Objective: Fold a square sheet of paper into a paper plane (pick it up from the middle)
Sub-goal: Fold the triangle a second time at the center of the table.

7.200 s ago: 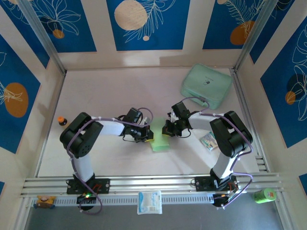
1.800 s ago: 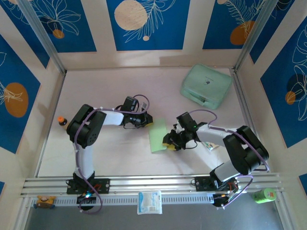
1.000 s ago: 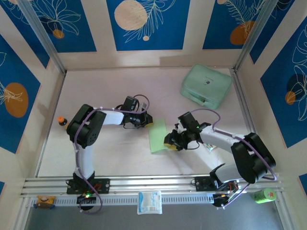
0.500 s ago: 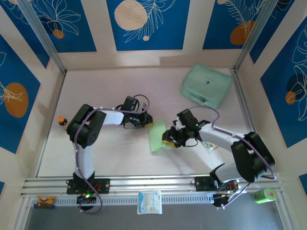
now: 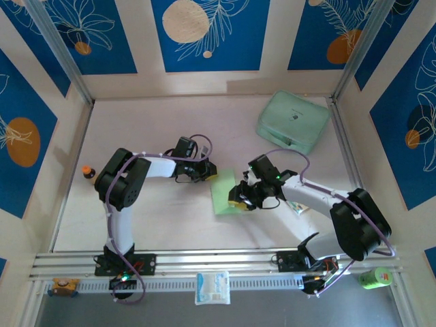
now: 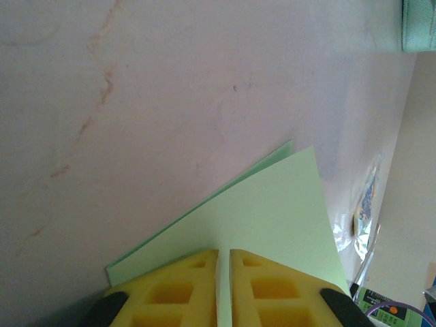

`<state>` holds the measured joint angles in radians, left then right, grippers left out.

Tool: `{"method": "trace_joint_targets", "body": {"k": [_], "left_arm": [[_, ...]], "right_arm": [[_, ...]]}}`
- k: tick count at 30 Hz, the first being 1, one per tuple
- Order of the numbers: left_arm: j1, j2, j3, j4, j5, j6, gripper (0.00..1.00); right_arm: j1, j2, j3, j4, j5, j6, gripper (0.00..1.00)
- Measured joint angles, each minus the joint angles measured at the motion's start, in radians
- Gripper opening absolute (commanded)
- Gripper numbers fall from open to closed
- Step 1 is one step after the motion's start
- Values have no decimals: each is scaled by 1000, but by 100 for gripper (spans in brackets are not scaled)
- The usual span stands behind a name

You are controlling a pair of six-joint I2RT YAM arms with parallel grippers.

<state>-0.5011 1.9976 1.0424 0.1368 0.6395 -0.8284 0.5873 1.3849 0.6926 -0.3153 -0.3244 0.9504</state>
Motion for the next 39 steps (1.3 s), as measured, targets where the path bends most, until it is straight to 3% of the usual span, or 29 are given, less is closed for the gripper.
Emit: {"method": "trace_joint_targets", "body": {"k": [7,17,23,30,34,39], "left_arm": [[0,0,1,-4,1,0,14],[0,0,2,-8,8,0,15],[0,0,4,-10,11,0,18],[-1,-3,24,-29,23,3,31],[-1,-31,31,-56,20,17,41],[-1,-162,10,-67,-3,37,43]], "right_arm": [[-50,48,-4,111,-43,-17,52],[-119,143,-8,264,-162,-80,51],[-133,177,-8,286,-183,-98,42],[-146,227,-8,305,-184,-107,18],[-146,245,-18,305,-175,-92,12],[-146,238,-35,312,-146,-55,9]]}}
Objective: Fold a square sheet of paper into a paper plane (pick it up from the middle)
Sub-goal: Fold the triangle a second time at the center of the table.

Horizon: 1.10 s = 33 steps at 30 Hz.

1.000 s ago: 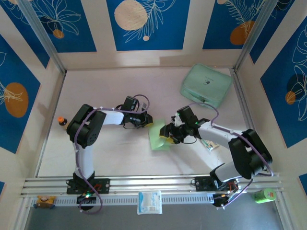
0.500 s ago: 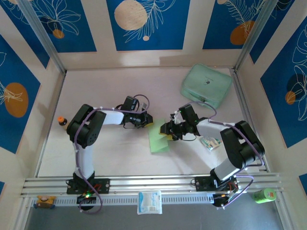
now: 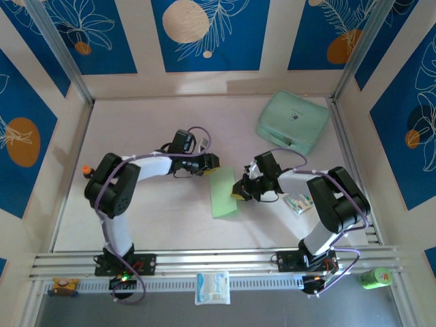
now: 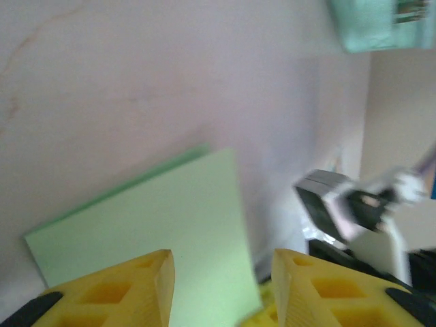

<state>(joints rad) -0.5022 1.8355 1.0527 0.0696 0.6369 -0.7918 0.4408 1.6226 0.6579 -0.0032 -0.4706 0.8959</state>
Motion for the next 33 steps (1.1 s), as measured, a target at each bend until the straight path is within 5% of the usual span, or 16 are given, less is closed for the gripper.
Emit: {"method": "trace_joint_targets", "body": {"k": [4,8,14,25,33], "left_arm": [[-5,-158,-65,5,-43,31,41],[-35,-294,-149,2,-109,63,28],[-198,-423,-263,-8,-280,127,30],[-397,-487,-379,-48,-456,246,44],[-641,-392,-249,-174,-670,409,60]], "right_arm": [[0,-28,-20,0,26,27,9],[-2,-54,-32,4,49,40,9],[-11,-55,-31,12,48,52,18],[-19,9,26,11,11,33,13],[-20,12,29,3,6,29,11]]}}
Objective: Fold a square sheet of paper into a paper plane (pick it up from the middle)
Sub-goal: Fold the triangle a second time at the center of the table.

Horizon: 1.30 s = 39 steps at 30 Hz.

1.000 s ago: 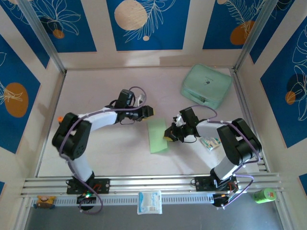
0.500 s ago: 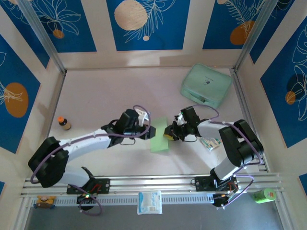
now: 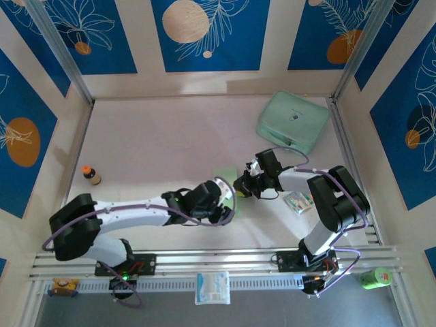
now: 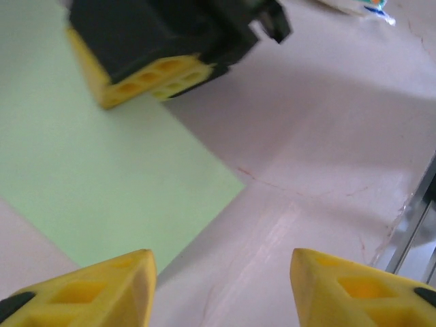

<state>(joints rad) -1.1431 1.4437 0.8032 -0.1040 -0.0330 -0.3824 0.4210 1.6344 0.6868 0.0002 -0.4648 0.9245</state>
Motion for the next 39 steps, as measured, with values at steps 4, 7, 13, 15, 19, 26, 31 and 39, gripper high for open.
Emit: {"method": "trace_joint_targets", "body": {"k": [4,7,13,15,19,26,31,39], "left_arm": [[-92,101,101,-62,-122,79,66],[-140,169,159,-109,-222,125,68],[-163,243,201,-174,-371,149,72],[-163,256,208,-185,-407,149,73],[-163,269,222,-199,-446,149,71],[-158,303,240,-196,-455,155,54],[-149,313,240,-195,-456,156,41],[-137,313,240,-185,-452,158,19]], "right_arm": [[-2,0,2,-11,-3,0,11],[-3,0,2,-15,-4,0,11],[-3,0,2,-16,-7,0,11],[-5,0,2,-16,-7,0,11],[-5,0,2,-16,-8,0,11],[-5,0,2,-16,-11,0,11],[-9,0,2,-20,-11,0,11],[-10,-2,2,-27,-11,0,12]]}}
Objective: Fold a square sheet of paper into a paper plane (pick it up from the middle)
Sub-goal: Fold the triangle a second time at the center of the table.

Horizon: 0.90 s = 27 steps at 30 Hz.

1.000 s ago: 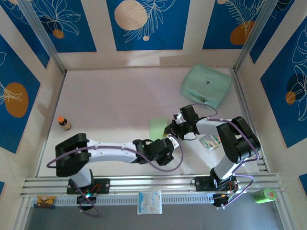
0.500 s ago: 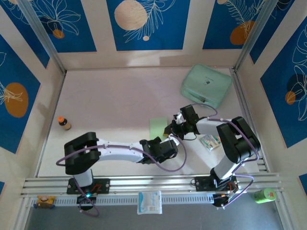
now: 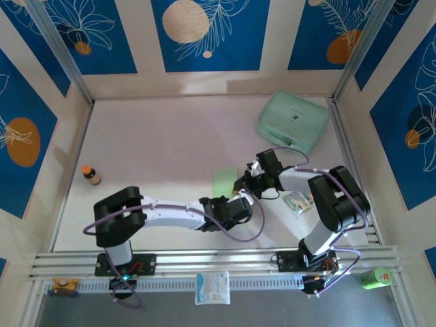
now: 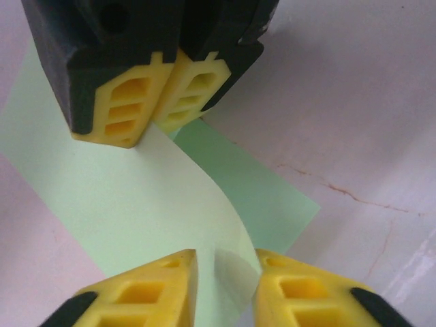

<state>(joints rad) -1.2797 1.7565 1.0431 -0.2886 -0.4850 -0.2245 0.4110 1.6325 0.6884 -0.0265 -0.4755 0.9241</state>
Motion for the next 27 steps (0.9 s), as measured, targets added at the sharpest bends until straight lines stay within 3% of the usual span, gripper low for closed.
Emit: {"method": "trace_joint_targets", "body": {"k": [8,14,19,27], "left_arm": [[20,-3,-1,18,49,-1,0],[150,-62,-63,82,270,-19,0],[253,-92,-95,155,478,-68,0],[290,-86,-100,268,720,-158,0]], "right_arm": [[-5,-27,0,-22,1,-1,23],[-44,-153,0,-121,61,-24,41],[-124,-302,-2,-194,112,-36,41],[-186,-423,-77,-232,128,-42,32]]}}
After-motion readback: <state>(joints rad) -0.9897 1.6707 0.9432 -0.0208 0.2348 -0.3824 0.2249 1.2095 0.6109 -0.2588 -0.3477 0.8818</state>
